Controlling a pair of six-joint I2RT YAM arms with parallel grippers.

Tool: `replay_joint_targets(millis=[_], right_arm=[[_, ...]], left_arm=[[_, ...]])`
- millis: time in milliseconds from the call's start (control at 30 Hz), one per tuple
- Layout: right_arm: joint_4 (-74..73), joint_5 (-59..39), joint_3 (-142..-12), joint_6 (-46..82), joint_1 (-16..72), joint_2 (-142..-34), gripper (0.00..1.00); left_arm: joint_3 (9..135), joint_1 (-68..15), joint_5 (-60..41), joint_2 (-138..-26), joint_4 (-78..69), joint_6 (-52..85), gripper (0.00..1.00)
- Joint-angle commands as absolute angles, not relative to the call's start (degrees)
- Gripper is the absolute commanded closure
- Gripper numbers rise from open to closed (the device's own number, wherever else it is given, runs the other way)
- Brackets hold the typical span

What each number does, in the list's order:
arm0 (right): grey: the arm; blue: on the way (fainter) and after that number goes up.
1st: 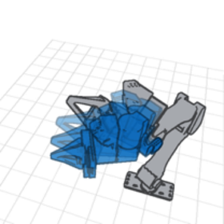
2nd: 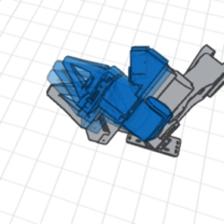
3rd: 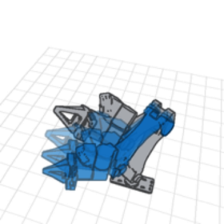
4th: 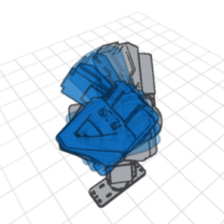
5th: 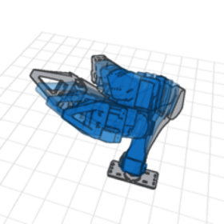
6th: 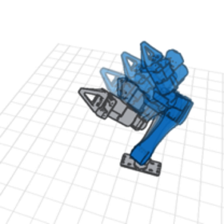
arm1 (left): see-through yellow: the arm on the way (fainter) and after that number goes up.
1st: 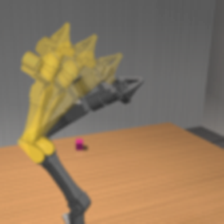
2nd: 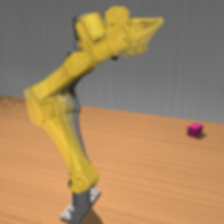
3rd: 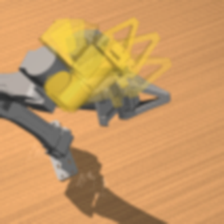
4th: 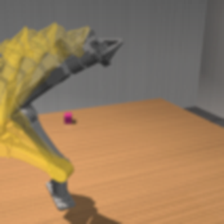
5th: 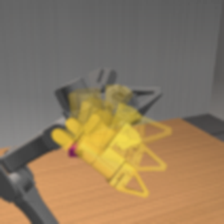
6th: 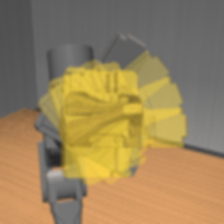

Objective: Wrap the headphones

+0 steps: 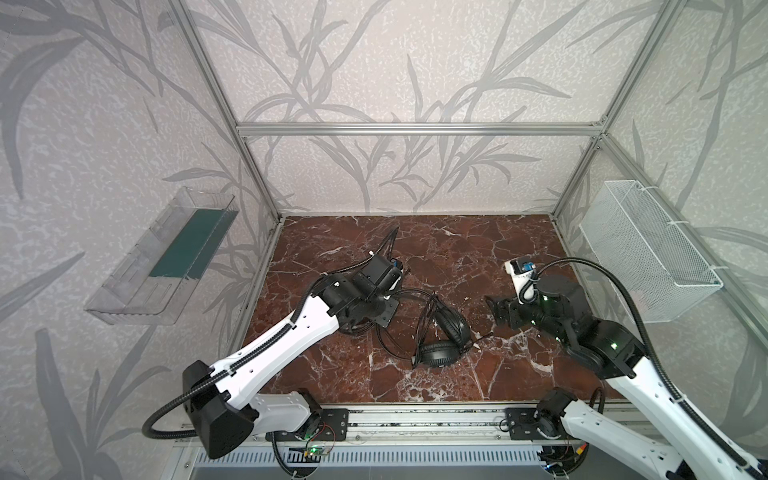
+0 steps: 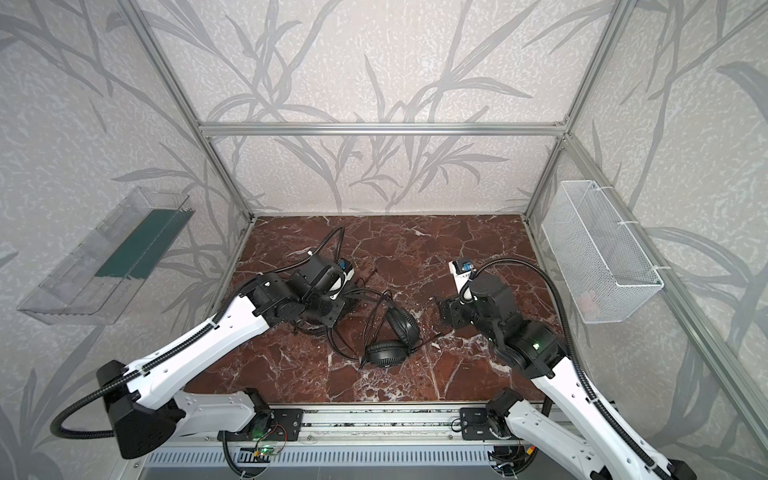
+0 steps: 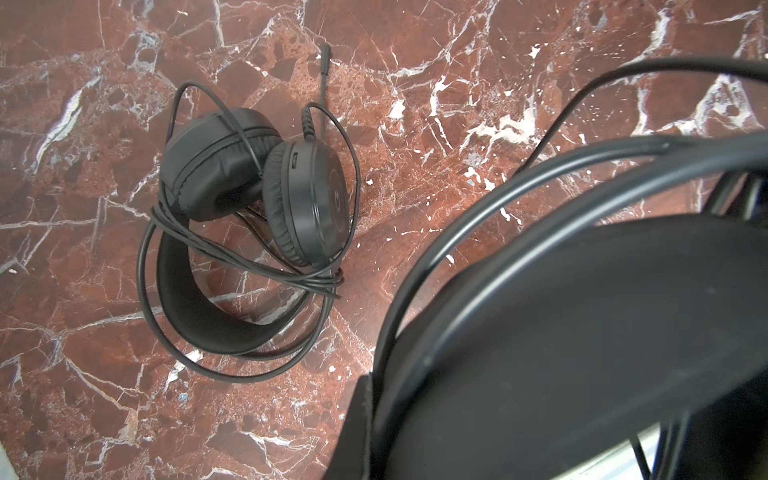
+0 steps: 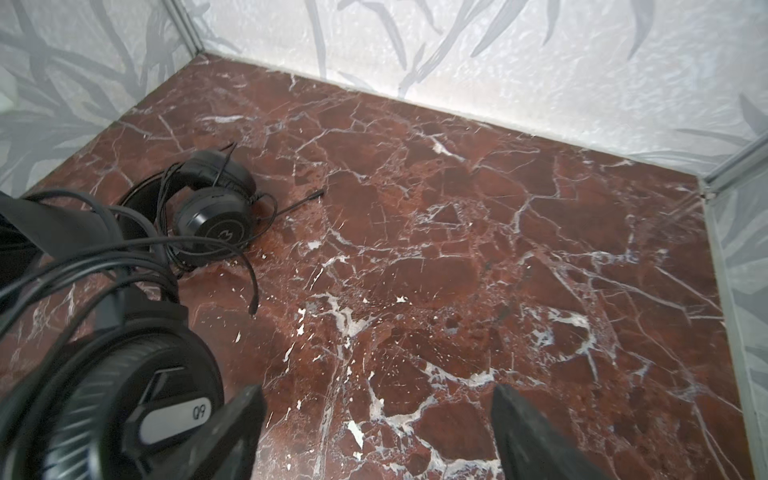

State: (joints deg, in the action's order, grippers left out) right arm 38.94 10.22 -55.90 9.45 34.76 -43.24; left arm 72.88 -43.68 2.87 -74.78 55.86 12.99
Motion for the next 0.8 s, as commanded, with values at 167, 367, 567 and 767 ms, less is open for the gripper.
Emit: replay_joint_targets(millis=[167, 367, 567, 767], right_arm=[[40.1, 14.1, -53.4, 13.3, 32.5, -37.0, 0.01], [40.6, 16.3, -52.6, 12.5, 32.1, -34.1, 0.01], [41.4, 18.5, -52.4, 11.7, 31.9, -31.4, 0.01], [41.2, 18.8, -50.5, 11.6, 31.9, -29.2, 0.01]], left_arm=[[82.0, -42.6, 3.8, -83.8, 52.7, 15.6, 1.00], [88.5, -41.4, 4.2, -94.3, 52.6, 15.2, 1.00], [98.1, -41.0, 7.8, -103.7, 58.0, 16.3, 1.00], [102.5, -40.1, 7.5, -109.4, 58.4, 16.2, 1.00]])
